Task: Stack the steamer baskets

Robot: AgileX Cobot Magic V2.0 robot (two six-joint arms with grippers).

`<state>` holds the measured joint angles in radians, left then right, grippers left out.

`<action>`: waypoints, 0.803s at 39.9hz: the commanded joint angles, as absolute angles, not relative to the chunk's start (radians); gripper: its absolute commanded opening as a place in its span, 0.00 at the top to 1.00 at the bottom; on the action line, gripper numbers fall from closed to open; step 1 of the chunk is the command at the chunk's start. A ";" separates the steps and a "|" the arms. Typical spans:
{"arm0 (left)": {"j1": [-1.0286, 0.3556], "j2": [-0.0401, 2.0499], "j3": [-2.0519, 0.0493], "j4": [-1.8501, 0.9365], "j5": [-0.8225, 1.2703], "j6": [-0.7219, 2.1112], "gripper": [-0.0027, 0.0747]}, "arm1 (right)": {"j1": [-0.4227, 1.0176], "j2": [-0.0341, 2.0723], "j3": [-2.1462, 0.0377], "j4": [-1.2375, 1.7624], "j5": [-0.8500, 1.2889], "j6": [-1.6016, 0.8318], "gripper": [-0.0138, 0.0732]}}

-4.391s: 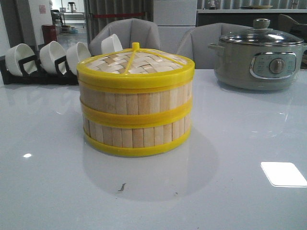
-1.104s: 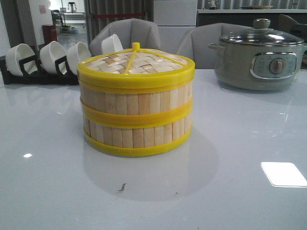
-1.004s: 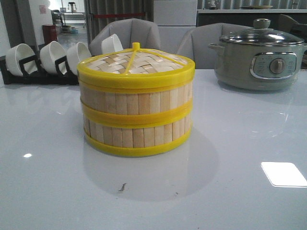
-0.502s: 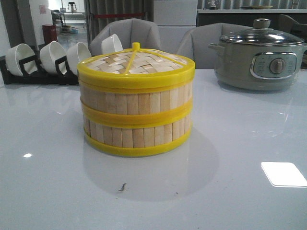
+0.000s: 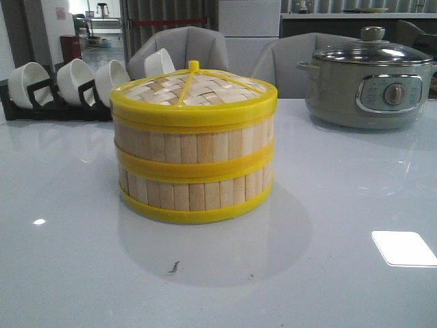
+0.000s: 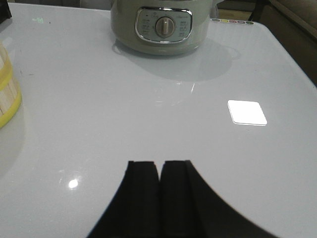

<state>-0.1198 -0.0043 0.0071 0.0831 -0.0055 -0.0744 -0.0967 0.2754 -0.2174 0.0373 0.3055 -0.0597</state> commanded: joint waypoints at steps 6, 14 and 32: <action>-0.119 -0.019 0.006 0.082 -0.096 -0.071 0.84 | -0.103 0.246 -0.243 0.027 0.250 -0.064 0.79; -0.119 -0.019 0.006 0.082 -0.096 -0.071 0.84 | -0.103 0.140 -0.162 0.027 0.118 -0.064 0.81; -0.119 -0.017 0.006 0.082 -0.096 -0.071 0.84 | -0.103 -0.032 0.015 0.073 -0.013 -0.046 0.82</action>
<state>-0.1198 -0.0043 0.0071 0.0831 -0.0076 -0.0744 -0.0967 -0.0103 0.0296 0.0658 0.0577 -0.0515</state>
